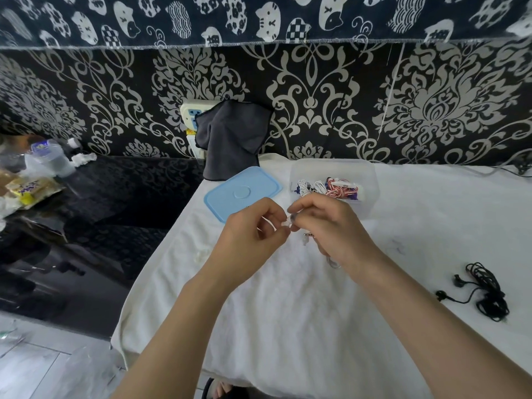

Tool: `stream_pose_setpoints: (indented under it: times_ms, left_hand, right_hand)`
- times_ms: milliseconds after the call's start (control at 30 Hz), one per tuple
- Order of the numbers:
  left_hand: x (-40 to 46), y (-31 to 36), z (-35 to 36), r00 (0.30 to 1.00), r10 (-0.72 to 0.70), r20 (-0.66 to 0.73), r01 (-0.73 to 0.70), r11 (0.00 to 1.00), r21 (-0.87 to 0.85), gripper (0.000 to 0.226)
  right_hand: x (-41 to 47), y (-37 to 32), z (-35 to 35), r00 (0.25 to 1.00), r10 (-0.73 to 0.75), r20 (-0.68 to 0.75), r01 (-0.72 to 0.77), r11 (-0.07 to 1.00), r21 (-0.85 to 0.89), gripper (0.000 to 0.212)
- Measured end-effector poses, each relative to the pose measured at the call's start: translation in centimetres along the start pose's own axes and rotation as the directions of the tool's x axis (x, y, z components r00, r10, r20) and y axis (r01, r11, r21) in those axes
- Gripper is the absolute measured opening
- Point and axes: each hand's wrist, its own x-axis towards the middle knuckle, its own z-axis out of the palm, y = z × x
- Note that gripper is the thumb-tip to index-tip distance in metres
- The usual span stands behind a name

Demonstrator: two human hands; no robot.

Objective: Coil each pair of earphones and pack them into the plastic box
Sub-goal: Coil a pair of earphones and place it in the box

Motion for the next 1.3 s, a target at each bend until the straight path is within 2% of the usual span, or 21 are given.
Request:
stream_pose_setpoints:
  times_ms: [233,433,633,833,967,1300]
  left_hand:
    - [-0.2,0.4,-0.2,1.0,0.027,-0.005,-0.027,0.998,-0.048,0.014]
    - [-0.3,0.4,-0.5,1.0,0.003,-0.008,-0.003,1.0,-0.026,0.019]
    - [-0.2,0.5,-0.7,1.0,-0.004,-0.011,0.003,0.999,-0.043,0.014]
    - [-0.3,0.8,-0.9,0.999,-0.046,0.012,0.048,0.98,-0.194,0.015]
    - [-0.2,1.0,-1.1,0.998,-0.058,0.032,0.065,0.937,-0.343,0.014]
    - [-0.1,1.2,-1.3,0.992,-0.058,0.115,0.109,0.854,-0.508,0.013]
  right_hand:
    - [0.2,0.1,-0.2,0.998,0.067,0.012,-0.068,0.996,0.066,0.008]
    - [0.0,-0.2,-0.2,1.0,0.019,0.014,-0.019,0.998,0.057,0.005]
    - [0.2,-0.2,-0.3,0.995,0.09,0.034,-0.093,0.988,0.12,0.008]
    - [0.6,0.1,-0.5,0.976,0.173,0.131,-0.203,0.941,0.271,0.005]
    - [0.7,0.0,-0.5,0.969,0.17,0.18,-0.226,0.903,0.364,0.004]
    - [0.6,-0.1,-1.0,0.963,0.116,0.243,-0.212,0.882,0.421,0.014]
